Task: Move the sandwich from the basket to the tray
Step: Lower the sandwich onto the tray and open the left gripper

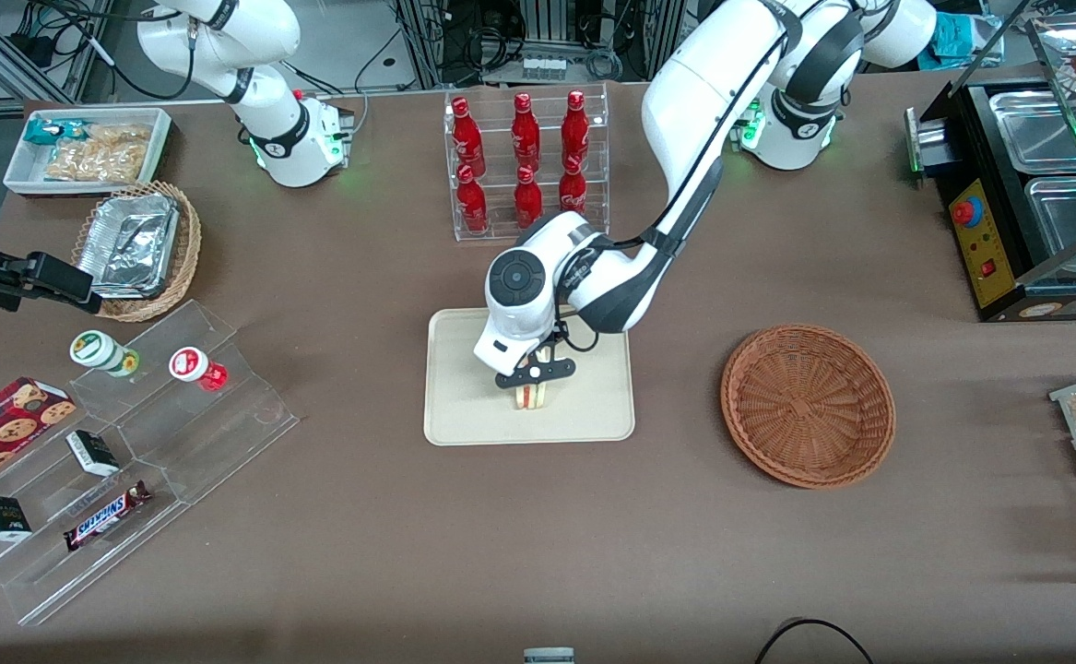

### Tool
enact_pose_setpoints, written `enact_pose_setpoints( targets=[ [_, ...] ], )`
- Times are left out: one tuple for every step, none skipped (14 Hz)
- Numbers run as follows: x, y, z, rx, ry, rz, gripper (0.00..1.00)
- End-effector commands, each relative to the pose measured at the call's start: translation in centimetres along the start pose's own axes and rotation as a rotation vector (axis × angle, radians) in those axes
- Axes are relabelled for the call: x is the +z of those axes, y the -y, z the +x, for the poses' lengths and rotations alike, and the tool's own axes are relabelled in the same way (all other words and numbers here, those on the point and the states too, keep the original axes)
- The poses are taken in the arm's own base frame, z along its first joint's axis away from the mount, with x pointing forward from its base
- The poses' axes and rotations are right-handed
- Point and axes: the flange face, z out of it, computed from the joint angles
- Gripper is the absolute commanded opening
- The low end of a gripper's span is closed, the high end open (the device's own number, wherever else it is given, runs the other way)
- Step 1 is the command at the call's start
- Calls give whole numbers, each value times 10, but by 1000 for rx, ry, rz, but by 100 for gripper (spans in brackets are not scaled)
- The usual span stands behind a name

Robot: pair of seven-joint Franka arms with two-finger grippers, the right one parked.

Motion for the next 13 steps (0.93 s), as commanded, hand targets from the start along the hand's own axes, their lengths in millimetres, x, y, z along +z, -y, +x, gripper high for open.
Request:
enact_pose_setpoints(
  targets=[
    [-19,-7,-3,0,-15,-17,100],
    [-31,-7,-5,2,-26,-23,100],
    [-45,-5,-3,0,-35,-26,100],
    [-60,1,-1,-4,-34,-10,100],
    [-72,10,4,-5,-48,26,100],
    [-83,16,7,-18,-67,49,100],
    [-100,27,12,-57,-60,54,100],
    [-115,43,23,-99,-47,71,100],
    [-130,60,30,-119,-31,90,100],
    [-133,75,35,-131,-24,98,100],
    [-141,93,43,-153,-23,98,100],
    [-146,112,53,-178,-19,101,100],
    [-154,134,61,-176,-13,102,100]
  ],
)
